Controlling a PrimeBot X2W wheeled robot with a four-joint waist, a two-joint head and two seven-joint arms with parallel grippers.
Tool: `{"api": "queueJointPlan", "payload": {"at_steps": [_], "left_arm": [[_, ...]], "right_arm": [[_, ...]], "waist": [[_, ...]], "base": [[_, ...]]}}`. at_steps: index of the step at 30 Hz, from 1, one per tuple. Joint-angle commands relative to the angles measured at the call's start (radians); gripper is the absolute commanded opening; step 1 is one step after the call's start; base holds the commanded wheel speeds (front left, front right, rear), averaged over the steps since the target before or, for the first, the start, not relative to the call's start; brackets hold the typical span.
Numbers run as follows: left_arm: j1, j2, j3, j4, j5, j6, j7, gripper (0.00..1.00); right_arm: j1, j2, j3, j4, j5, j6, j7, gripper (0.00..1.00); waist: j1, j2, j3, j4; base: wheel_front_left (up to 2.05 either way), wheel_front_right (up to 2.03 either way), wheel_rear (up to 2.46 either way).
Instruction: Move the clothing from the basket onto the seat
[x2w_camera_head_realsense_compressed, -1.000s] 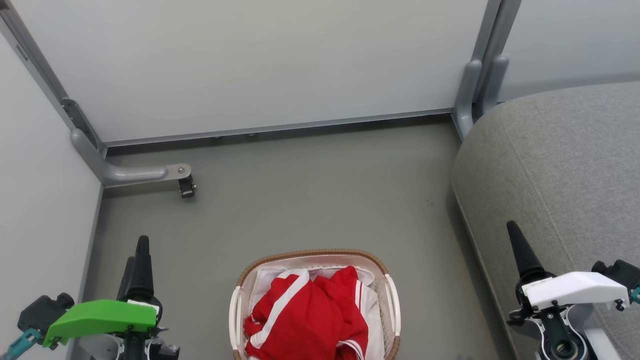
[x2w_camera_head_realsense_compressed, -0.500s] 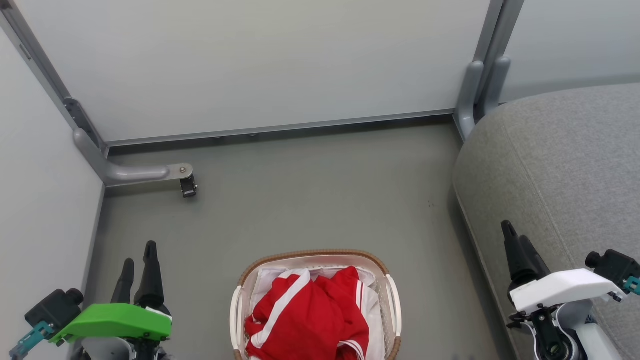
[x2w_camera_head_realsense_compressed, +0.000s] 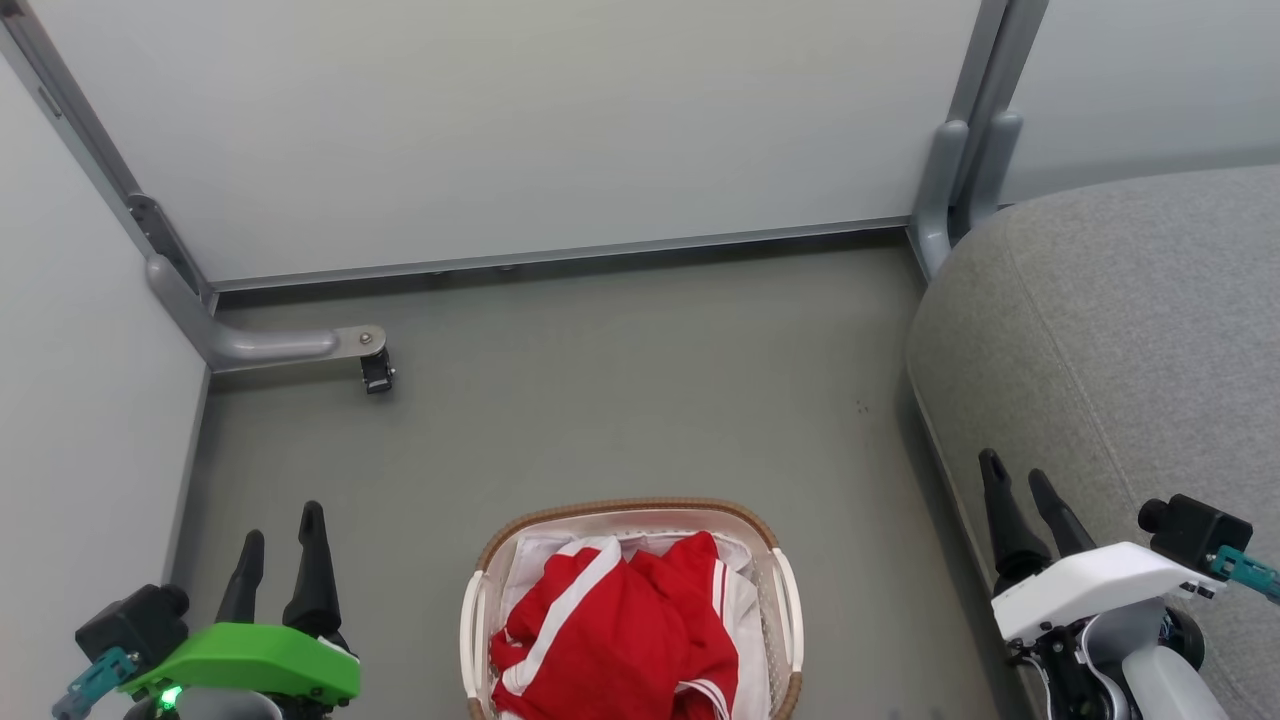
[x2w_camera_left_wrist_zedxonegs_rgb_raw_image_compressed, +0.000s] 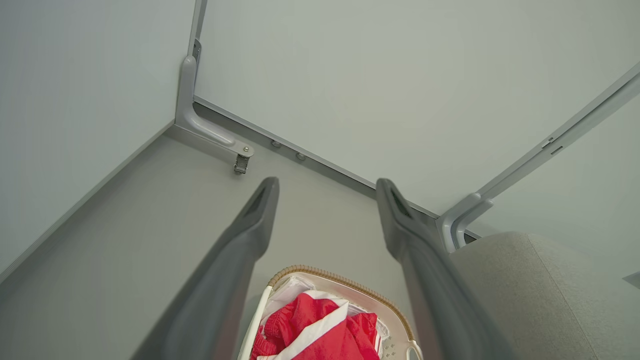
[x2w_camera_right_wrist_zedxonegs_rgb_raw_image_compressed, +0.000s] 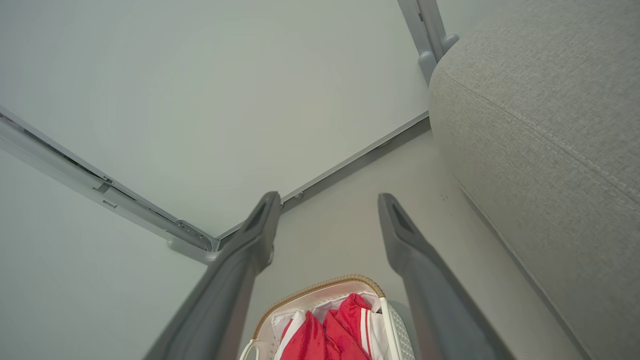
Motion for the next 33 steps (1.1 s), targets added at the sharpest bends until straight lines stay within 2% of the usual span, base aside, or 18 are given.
{"api": "queueJointPlan", "payload": {"at_steps": [1,9,33], "left_arm": [[0.004,0.013,-0.003,-0.008,0.039,0.004,-0.011,1.0],[0.016,0.014,-0.026,-0.016,0.158,0.008,-0.039,1.0],[-0.019,0.008,-0.065,0.017,0.389,0.008,-0.095,1.0]], "right_arm": [[-0.022,-0.007,0.001,-0.001,-0.038,0.0,-0.012,1.0],[-0.027,-0.01,0.011,0.016,-0.168,0.0,-0.038,1.0],[-0.078,-0.008,0.029,0.082,-0.427,0.0,-0.096,1.0]], "waist": [[0.0,0.0,0.0,0.001],[0.0,0.0,0.0,0.004],[0.0,0.0,0.004,0.003]], "base": [[0.0,0.0,0.0],[0.0,0.0,0.0],[0.0,0.0,0.0]]}}
